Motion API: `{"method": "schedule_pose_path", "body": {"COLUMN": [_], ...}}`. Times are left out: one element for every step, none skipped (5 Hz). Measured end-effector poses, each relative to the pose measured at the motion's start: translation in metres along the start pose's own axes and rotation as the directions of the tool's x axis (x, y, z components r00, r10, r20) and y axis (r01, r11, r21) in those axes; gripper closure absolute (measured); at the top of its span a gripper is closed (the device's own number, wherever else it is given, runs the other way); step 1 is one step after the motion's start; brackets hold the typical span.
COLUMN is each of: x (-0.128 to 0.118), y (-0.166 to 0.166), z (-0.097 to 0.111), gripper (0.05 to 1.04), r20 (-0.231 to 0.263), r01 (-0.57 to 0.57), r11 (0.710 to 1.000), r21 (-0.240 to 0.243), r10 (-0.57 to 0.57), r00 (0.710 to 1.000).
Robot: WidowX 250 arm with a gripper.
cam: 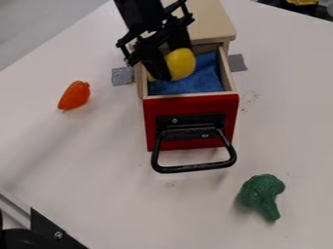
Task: Take the yellow banana out of the drawer and put it on the table to the left of the drawer
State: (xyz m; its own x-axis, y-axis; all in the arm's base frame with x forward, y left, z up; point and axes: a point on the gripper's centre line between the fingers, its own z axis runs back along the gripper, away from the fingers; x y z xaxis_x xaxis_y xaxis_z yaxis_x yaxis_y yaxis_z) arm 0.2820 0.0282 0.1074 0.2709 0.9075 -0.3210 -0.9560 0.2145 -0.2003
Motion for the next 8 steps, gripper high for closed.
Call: {"method": "schedule_pose_path", "body": {"x": [0.005,0.011,0.018,0.039,0.070,0.081,0.091,0.094], "y": [0.008,0.016,0.023,0.026,0.011,0.008,0.007,0.009], "z": [0.004,0.010,0.018,0.032,0.010,0.003,-0.002,-0.001], "gripper": [0.539,0.539,0.540,0.540,0.541,0.544,0.544,0.555], "r20": [0.090,0.166,0.176,0.207,0.225,0.235,0.249,0.261], "r01": [0.056,0.098,0.104,0.081,0.036,0.048,0.060,0.067], "r11": [0.998,0.995,0.994,0.997,0.999,0.995,0.989,0.987], "r21": [-0.017,0.005,0.013,-0.005,0.039,0.092,0.133,0.145], "r10": [-0.054,-0.098,-0.105,-0.078,-0.044,-0.068,-0.092,-0.103], "r00": [0.994,0.981,0.979,0.975,0.973,0.970,0.964,0.960]}}
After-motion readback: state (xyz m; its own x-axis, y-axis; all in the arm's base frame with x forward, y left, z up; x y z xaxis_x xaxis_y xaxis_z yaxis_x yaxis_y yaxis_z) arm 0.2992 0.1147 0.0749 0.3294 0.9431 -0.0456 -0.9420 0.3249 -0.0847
